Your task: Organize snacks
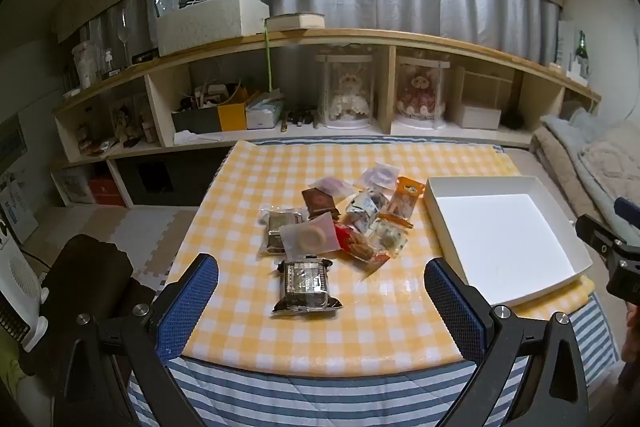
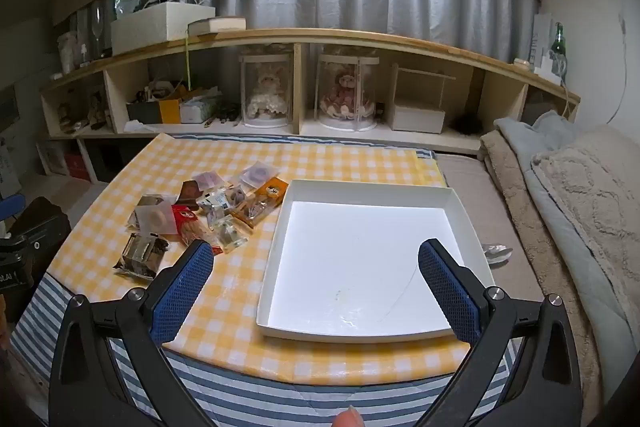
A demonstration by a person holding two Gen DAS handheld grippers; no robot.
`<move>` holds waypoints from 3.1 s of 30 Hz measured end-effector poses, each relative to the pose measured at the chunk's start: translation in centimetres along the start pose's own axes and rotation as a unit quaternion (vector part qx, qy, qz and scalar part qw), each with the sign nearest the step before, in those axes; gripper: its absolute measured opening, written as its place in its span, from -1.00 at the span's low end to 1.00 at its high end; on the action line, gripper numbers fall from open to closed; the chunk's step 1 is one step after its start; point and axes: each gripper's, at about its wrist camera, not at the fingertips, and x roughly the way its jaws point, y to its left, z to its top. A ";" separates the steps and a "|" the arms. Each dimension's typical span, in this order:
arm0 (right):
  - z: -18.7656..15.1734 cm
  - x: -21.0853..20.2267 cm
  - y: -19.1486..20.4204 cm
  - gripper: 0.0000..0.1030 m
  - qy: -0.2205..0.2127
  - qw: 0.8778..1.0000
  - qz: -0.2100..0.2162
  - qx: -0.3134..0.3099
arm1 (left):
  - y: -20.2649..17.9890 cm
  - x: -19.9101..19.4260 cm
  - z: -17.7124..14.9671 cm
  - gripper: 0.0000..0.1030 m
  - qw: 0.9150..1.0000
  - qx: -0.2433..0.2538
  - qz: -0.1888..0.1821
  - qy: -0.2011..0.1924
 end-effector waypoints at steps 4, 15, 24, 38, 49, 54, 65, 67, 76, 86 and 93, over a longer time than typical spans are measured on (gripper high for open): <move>0.0 0.0 0.1 1.00 -0.001 1.000 -0.001 0.000 | 0.0 0.0 0.0 1.00 1.000 0.000 0.000 0.002; -0.2 -0.1 0.0 1.00 -0.002 1.000 -0.004 -0.006 | -0.1 0.0 0.0 1.00 1.000 0.000 -0.002 0.001; -0.1 -0.3 0.2 1.00 -0.004 1.000 -0.004 -0.007 | -0.3 0.1 -0.2 1.00 1.000 0.001 -0.003 -0.004; 0.3 -0.5 0.2 1.00 -0.008 1.000 -0.003 -0.006 | 0.0 -0.4 0.0 1.00 1.000 -0.004 -0.008 -0.010; 0.2 -0.5 0.2 1.00 -0.010 1.000 -0.003 -0.007 | 0.0 -0.5 0.0 1.00 1.000 -0.004 -0.009 -0.011; 0.1 -0.5 0.2 1.00 -0.011 1.000 -0.002 -0.006 | -0.2 -0.6 0.4 1.00 1.000 -0.004 -0.008 -0.012; 0.6 -0.8 0.3 1.00 -0.012 1.000 -0.002 -0.007 | -0.2 -0.6 0.4 1.00 1.000 -0.005 -0.008 -0.012; 0.6 -0.8 0.3 1.00 -0.012 1.000 -0.002 -0.006 | -0.3 -0.6 0.5 1.00 1.000 -0.005 -0.008 -0.013; 0.6 -0.8 0.3 1.00 -0.013 1.000 -0.002 -0.006 | -0.4 -0.6 0.4 1.00 1.000 -0.004 -0.008 -0.013; 0.5 -0.8 0.3 1.00 -0.014 1.000 -0.002 -0.006 | -0.4 -0.6 0.5 1.00 1.000 -0.005 -0.008 -0.014; 0.5 -0.8 0.3 1.00 -0.015 1.000 -0.002 -0.007 | -0.3 -0.6 0.3 1.00 1.000 -0.005 -0.008 -0.015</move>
